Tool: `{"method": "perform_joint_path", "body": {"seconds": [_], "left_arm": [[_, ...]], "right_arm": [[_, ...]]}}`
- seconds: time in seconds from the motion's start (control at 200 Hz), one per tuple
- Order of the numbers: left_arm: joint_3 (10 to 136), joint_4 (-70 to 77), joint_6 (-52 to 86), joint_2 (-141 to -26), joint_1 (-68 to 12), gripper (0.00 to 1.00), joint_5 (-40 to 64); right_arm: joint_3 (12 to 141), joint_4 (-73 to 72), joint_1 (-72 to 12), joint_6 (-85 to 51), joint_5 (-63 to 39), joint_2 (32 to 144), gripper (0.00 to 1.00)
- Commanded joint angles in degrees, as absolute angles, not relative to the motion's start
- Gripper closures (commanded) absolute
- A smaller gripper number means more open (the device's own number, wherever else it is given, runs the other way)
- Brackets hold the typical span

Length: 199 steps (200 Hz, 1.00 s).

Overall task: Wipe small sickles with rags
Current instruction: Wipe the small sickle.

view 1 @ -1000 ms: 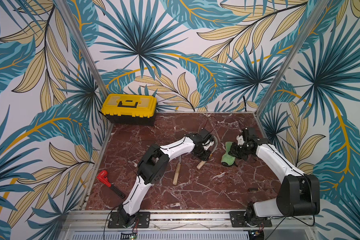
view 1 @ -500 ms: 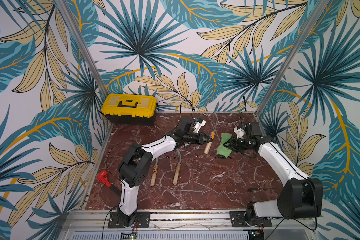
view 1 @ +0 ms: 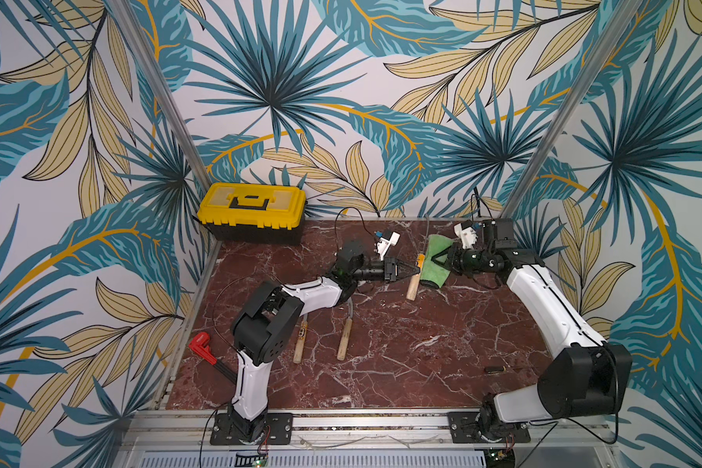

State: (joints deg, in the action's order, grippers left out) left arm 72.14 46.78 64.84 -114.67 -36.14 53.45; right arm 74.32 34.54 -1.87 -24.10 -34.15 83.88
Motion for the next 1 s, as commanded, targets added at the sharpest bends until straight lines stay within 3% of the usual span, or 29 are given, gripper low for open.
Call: {"method": "perform_joint_path", "body": {"seconds": [0.0, 0.751, 0.991], "left_arm": [[72.36, 57.43, 71.14, -117.17, -35.86, 1.0, 54.36], [78.43, 57.57, 73.39, -121.86, -34.38, 1.0, 54.8], [79.53, 57.59, 73.83, -122.86, -33.48, 1.0, 54.77]], "right_arm": [[75.71, 35.28, -3.45, -21.52, -36.41, 84.14, 0.84], [68.43, 37.44, -18.62, -17.09, -30.16, 80.22, 0.84], [61.86, 36.99, -19.92, -19.63, -26.82, 75.47, 0.84]]}}
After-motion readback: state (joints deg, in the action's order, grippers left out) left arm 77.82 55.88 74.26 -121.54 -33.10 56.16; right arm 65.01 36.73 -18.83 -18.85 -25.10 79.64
